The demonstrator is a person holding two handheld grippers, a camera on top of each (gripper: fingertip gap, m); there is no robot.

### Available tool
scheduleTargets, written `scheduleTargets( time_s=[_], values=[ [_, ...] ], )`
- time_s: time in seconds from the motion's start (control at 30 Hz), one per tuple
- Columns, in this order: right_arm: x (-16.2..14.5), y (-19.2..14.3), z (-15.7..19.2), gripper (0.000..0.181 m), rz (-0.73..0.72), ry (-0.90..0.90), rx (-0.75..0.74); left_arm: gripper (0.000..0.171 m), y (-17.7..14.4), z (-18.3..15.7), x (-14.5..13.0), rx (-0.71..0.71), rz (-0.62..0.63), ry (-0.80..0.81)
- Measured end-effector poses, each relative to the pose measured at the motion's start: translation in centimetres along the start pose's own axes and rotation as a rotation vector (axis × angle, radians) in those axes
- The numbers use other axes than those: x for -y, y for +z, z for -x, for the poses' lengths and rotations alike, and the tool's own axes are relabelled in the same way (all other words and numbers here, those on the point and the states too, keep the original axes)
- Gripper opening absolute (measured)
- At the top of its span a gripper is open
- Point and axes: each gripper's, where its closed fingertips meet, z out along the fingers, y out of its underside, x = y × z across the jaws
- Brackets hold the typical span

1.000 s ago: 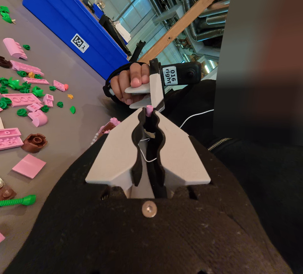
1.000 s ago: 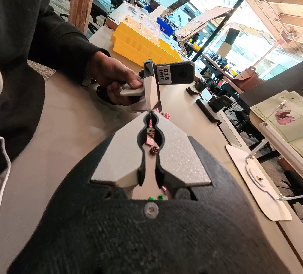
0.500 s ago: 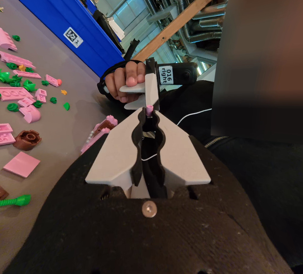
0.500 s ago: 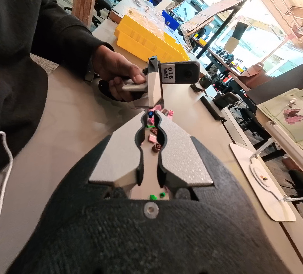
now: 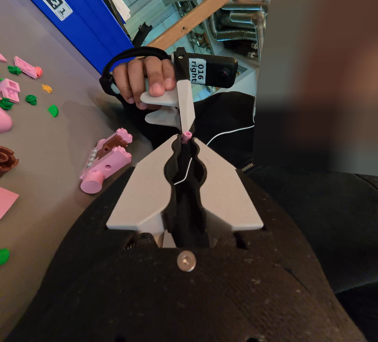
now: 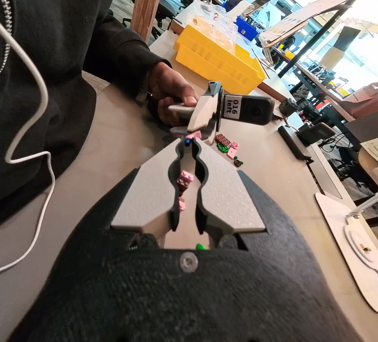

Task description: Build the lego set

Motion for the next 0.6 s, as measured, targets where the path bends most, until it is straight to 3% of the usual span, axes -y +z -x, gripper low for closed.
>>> scheduleTargets(
  time_s=[0.6],
  values=[
    [-0.16, 0.22, 0.62, 0.005, 0.003, -0.01, 0.035, 0.005, 0.24, 0.14, -0.56, 0.015, 0.035, -0.001]
  ],
)
